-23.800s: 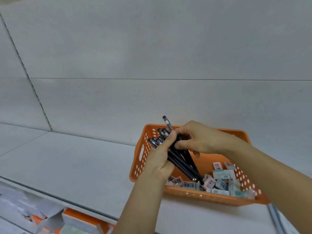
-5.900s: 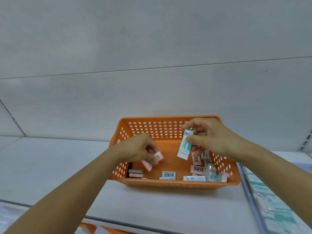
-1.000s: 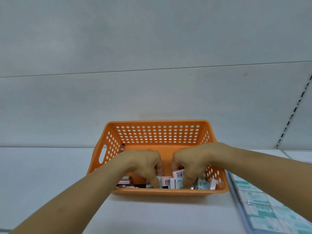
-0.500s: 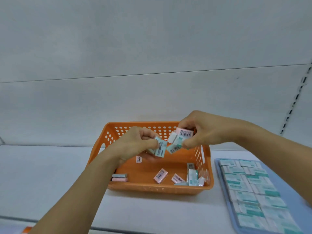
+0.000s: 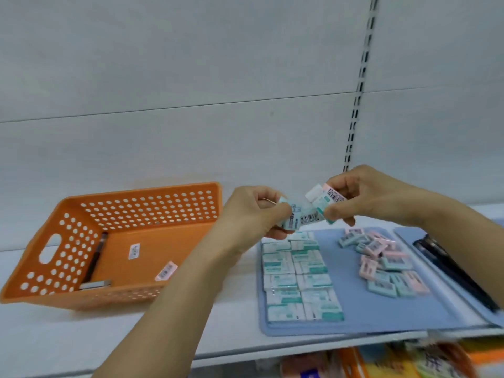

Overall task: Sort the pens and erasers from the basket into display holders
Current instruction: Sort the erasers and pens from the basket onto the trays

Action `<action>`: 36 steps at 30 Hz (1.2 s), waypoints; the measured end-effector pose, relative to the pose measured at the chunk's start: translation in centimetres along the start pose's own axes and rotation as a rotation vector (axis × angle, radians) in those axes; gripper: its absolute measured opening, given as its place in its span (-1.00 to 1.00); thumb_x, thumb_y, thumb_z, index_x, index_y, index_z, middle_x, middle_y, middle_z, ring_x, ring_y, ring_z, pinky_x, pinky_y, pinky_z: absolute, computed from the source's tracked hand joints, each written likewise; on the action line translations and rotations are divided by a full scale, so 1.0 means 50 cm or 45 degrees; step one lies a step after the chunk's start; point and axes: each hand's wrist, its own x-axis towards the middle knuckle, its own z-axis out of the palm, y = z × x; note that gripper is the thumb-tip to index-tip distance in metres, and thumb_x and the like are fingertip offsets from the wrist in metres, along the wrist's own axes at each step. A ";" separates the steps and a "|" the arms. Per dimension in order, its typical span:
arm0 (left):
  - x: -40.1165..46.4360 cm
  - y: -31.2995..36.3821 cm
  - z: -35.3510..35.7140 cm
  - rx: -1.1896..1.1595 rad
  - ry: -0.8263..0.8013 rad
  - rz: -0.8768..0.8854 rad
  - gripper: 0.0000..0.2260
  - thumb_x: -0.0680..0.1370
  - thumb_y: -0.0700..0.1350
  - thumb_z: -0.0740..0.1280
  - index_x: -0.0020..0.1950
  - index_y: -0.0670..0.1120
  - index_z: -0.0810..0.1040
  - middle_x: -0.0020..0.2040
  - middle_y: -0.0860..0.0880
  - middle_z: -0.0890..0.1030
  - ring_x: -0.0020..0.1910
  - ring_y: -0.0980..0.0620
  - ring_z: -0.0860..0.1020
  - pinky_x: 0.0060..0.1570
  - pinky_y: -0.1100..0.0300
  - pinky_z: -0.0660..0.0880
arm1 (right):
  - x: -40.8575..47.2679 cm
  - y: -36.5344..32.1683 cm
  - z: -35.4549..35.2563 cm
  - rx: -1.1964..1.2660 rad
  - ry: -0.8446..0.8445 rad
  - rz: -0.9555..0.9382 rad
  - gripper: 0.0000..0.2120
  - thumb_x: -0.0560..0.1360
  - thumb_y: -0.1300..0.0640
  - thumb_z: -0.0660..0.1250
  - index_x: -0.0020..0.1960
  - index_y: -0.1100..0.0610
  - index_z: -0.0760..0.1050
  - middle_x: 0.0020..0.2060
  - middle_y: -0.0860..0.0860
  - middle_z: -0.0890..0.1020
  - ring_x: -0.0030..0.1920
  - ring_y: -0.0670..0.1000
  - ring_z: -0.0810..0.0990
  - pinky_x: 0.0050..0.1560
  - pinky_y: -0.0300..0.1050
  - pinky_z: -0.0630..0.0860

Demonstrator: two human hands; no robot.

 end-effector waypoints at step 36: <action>-0.002 -0.100 0.196 -0.257 0.195 -0.056 -0.92 0.52 -0.26 0.41 -0.04 -0.21 0.53 -0.19 -0.16 0.60 -0.31 -0.02 0.62 -0.29 0.22 0.57 | -0.129 0.290 0.003 -0.688 0.276 0.091 -0.67 0.57 -0.11 0.22 -0.01 0.10 0.63 -0.16 -0.04 0.56 -0.10 0.03 0.51 -0.11 -0.01 0.48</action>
